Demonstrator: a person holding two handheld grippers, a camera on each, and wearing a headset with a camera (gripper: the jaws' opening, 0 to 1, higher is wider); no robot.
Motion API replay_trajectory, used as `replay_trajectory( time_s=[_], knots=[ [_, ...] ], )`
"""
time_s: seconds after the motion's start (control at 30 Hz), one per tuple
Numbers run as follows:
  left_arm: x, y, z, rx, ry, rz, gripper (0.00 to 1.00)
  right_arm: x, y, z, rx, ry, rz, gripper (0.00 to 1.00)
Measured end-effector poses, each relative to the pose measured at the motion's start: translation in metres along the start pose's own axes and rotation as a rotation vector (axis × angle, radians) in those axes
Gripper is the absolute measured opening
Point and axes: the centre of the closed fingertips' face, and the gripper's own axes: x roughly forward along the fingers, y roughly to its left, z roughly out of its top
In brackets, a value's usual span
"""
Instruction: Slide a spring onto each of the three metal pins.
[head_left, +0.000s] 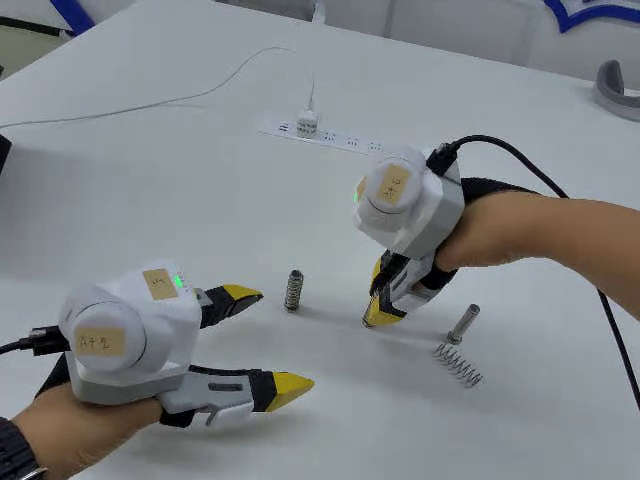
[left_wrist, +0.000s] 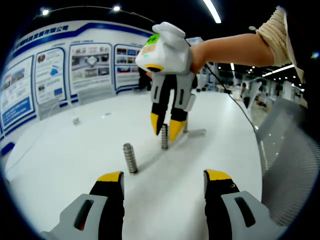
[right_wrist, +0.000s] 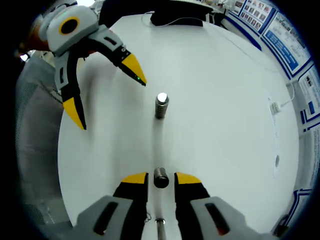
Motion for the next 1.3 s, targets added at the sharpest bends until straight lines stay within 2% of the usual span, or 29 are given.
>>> replay_trajectory(
  time_s=[0.37, 0.53, 0.87, 1.0, 1.3],
  knots=[
    [0.0, -0.004, 0.003, 0.011, 0.0, -0.009, 0.65, -0.023, 0.006, -0.003, 0.031, -0.057, -0.044, 0.23],
    [-0.001, -0.006, 0.004, 0.016, 0.001, -0.011, 0.65, -0.027, 0.01, -0.006, 0.048, -0.071, -0.057, 0.23],
    [0.003, -0.014, 0.007, 0.025, -0.005, -0.033, 0.65, -0.034, 0.023, -0.02, 0.099, -0.083, -0.08, 0.23],
    [0.004, -0.017, 0.007, 0.032, 0.0, -0.046, 0.64, -0.04, 0.027, -0.027, 0.127, -0.1, -0.105, 0.22],
    [0.009, -0.024, 0.011, 0.044, -0.008, -0.072, 0.64, -0.043, 0.039, -0.049, 0.182, -0.093, -0.12, 0.22]
  ],
)
